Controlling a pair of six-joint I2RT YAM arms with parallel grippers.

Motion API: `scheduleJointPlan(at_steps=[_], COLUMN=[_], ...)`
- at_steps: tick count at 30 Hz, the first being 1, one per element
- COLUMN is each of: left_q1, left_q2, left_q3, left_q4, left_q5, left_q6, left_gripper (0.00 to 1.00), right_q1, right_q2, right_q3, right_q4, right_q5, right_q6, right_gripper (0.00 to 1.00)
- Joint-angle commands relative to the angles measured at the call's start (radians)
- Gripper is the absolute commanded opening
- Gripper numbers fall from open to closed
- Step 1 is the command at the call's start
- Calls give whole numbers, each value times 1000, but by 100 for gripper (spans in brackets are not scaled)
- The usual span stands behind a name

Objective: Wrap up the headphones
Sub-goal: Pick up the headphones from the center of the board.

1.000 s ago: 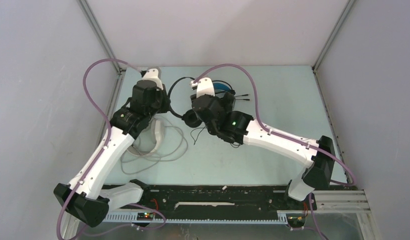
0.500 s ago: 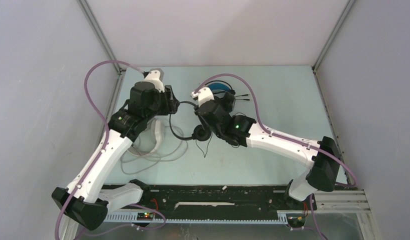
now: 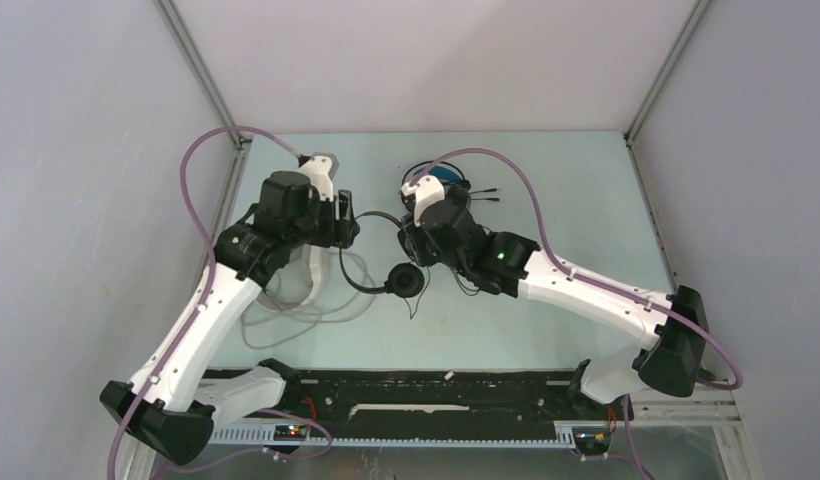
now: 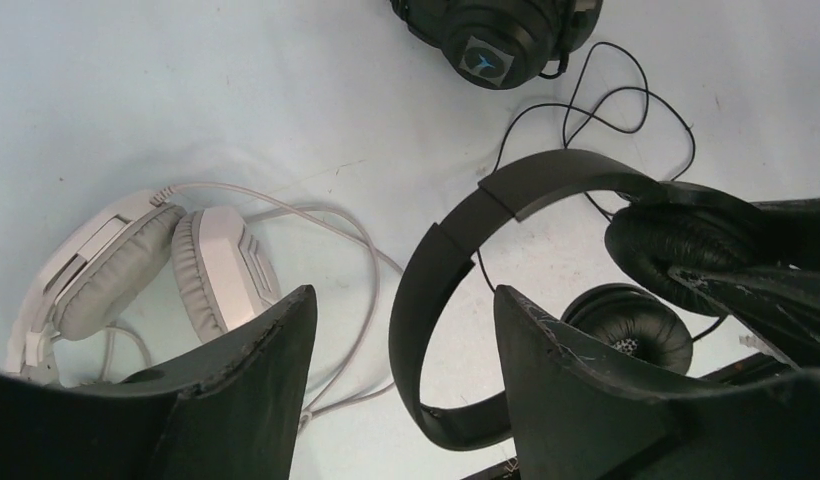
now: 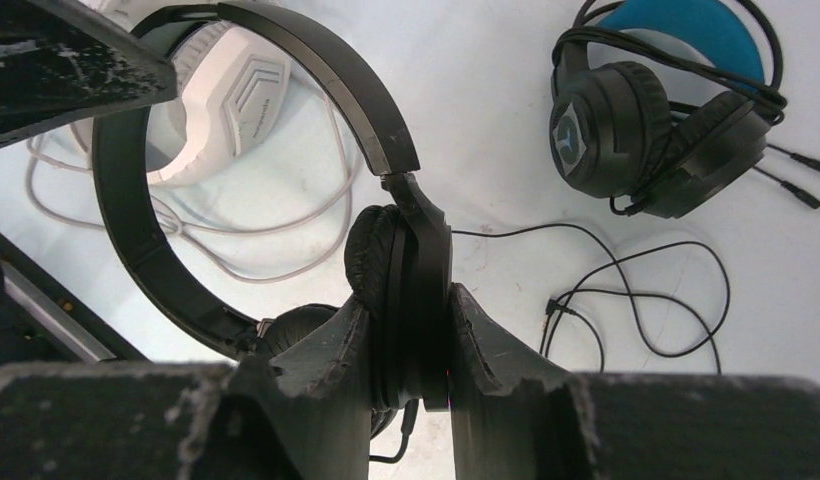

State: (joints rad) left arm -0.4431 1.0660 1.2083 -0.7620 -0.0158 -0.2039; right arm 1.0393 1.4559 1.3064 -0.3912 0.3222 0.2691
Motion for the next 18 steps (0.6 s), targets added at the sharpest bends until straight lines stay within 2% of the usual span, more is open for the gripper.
scheduleJointPlan(at_steps=[1,5,15,18], left_q1=[-5,-5,-5,-5], left_q2=[-31,-46,0,25], left_q3=[14,-34,-59,-54], left_q4=[16,53,81,79], left_q5=[53,73,23,61], left_q6=[49,42,67,63], left_gripper=[68,67,66,64], right_q1=[-25,-50,-79,-82], right_q2=[-54,-78,-115,-119], right_q3=[-24,-62,-93,-93], right_q4=[65,88,123,125], right_q5=[-57,-71,-63,-64], right_q6=[49,74,118,121], right_gripper=[12,12,12,12])
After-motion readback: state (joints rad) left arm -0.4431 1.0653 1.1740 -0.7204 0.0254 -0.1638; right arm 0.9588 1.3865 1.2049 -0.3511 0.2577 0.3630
